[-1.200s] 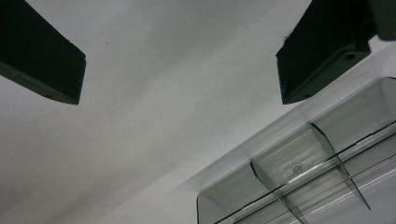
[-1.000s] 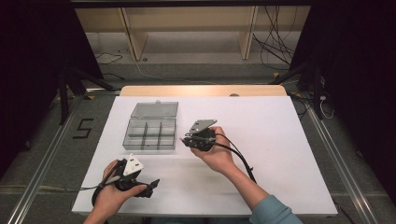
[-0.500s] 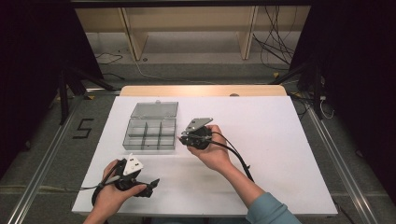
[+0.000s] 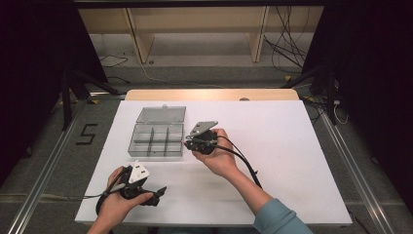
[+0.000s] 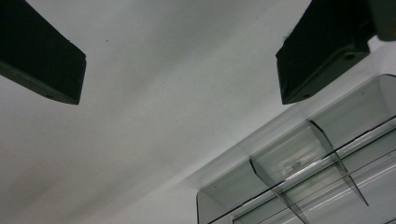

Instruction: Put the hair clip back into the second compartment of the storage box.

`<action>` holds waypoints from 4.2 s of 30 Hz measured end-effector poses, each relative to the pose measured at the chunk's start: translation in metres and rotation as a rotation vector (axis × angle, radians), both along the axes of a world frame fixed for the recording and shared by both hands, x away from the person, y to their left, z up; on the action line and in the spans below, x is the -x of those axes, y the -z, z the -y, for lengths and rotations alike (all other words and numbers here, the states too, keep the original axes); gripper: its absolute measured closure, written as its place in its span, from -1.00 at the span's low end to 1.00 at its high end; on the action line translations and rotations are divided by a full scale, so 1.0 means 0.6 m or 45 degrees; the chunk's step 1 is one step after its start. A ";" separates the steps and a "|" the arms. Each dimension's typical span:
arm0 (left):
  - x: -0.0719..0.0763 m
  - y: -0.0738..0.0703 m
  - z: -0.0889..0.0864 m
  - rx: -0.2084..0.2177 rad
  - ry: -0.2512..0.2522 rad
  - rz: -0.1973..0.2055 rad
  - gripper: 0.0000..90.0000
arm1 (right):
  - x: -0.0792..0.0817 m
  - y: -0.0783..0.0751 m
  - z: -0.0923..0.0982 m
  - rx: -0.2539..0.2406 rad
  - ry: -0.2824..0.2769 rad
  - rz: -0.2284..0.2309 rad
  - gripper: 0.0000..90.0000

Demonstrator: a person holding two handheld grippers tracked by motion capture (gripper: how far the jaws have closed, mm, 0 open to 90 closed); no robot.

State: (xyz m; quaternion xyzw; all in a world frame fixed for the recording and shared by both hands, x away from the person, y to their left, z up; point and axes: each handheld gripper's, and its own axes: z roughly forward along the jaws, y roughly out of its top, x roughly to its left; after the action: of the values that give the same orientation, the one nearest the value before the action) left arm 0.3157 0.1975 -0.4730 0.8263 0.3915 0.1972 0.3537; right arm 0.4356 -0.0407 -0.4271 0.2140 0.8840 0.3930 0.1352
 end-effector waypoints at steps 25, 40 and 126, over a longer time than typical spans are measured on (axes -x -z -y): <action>0.000 0.000 -0.003 0.011 -0.014 0.008 -0.98 | -0.016 0.000 -0.026 -0.013 0.013 -0.007 0.93; 0.000 0.000 -0.004 0.016 -0.017 0.008 -0.98 | -0.026 0.001 -0.040 -0.036 0.022 -0.014 0.93; 0.000 -0.001 -0.004 0.012 -0.006 0.013 -0.97 | -0.079 0.017 -0.115 -0.054 0.073 -0.040 0.92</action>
State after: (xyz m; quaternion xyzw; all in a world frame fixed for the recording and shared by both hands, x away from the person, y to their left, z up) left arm 0.3156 0.1997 -0.4725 0.8226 0.3925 0.2002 0.3593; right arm 0.4831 0.0280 -0.4374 0.2481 0.8710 0.4042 0.1279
